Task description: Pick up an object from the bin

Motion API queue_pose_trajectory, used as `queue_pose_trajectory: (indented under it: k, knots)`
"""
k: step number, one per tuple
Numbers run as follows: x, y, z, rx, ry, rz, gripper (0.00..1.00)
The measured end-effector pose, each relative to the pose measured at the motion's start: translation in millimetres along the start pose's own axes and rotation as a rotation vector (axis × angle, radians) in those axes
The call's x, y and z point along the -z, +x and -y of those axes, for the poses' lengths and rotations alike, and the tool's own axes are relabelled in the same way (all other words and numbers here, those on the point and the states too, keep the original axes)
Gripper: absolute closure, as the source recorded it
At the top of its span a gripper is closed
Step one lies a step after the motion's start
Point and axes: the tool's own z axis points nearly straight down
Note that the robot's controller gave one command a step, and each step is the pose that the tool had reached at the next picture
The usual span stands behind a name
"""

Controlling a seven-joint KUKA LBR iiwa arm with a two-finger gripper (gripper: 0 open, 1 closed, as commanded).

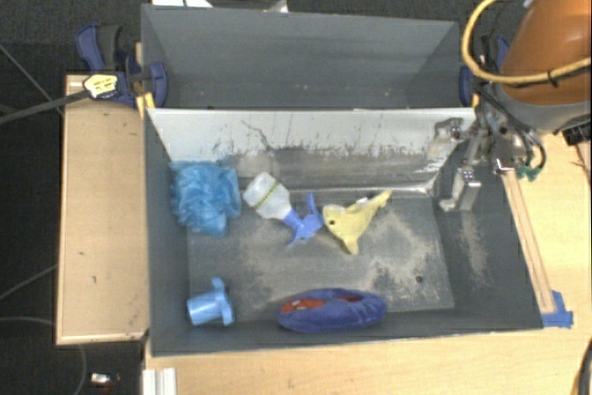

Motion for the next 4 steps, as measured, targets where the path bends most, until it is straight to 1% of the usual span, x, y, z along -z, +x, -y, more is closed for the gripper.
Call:
queue_pose_trajectory:
  k: [1,2,3,4]
  knots:
    - [4.9,-1.3,-0.5,0.003,0.002,0.008,0.0]
    - [-63.2,-5.1,-25.9,0.19,0.002,0.01,0.0]
    - [-77.7,-4.5,-99.0,0.3,0.002,0.018,0.0]
    - [-114.5,-7.7,-78.8,0.481,0.005,0.005,0.0]
